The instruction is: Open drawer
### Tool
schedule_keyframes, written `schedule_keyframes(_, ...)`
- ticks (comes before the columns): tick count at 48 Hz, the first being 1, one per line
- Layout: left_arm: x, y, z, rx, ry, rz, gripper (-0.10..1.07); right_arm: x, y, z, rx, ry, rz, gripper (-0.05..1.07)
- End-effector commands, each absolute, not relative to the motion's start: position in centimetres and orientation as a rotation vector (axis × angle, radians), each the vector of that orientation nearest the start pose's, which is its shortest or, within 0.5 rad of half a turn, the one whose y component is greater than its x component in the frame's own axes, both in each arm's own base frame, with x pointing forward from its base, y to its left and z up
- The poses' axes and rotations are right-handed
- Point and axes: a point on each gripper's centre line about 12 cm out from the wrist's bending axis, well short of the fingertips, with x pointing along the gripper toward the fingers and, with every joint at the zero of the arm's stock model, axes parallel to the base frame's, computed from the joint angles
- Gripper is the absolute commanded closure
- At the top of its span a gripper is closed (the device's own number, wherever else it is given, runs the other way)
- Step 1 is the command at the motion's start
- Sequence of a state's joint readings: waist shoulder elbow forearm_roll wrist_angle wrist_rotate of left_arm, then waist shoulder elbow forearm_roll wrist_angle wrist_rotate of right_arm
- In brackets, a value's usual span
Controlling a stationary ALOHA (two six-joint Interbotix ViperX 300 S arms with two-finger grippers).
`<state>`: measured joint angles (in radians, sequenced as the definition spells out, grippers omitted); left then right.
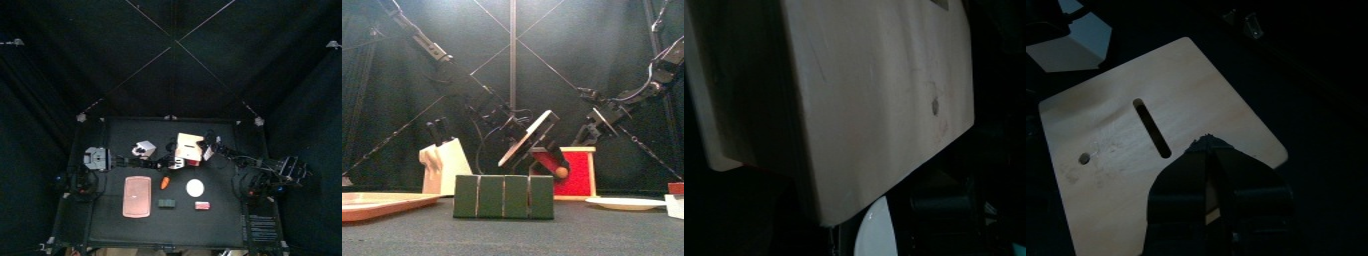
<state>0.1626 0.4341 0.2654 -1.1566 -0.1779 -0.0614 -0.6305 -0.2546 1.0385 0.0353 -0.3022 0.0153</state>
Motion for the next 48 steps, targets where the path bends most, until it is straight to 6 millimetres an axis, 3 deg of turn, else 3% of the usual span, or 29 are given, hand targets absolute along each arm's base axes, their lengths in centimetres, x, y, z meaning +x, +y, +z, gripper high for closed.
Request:
schedule_keyframes(1, 50.0, 9.5, 13.6, -1.150, 0.317, 0.615, 0.50, 24.2, -17.7, 16.8, 0.195, 0.452, -0.637, 1.01)
schedule_keyframes(23, 50.3, 5.8, 14.6, -1.131, 0.324, 0.552, 0.50, 24.2, -17.7, 16.7, 0.200, 0.460, -0.637, 1.01)
schedule_keyframes(48, 48.8, 2.6, 14.8, -1.141, 0.334, 0.544, 0.50, 24.2, -17.7, 16.7, 0.201, 0.460, -0.638, 1.01)
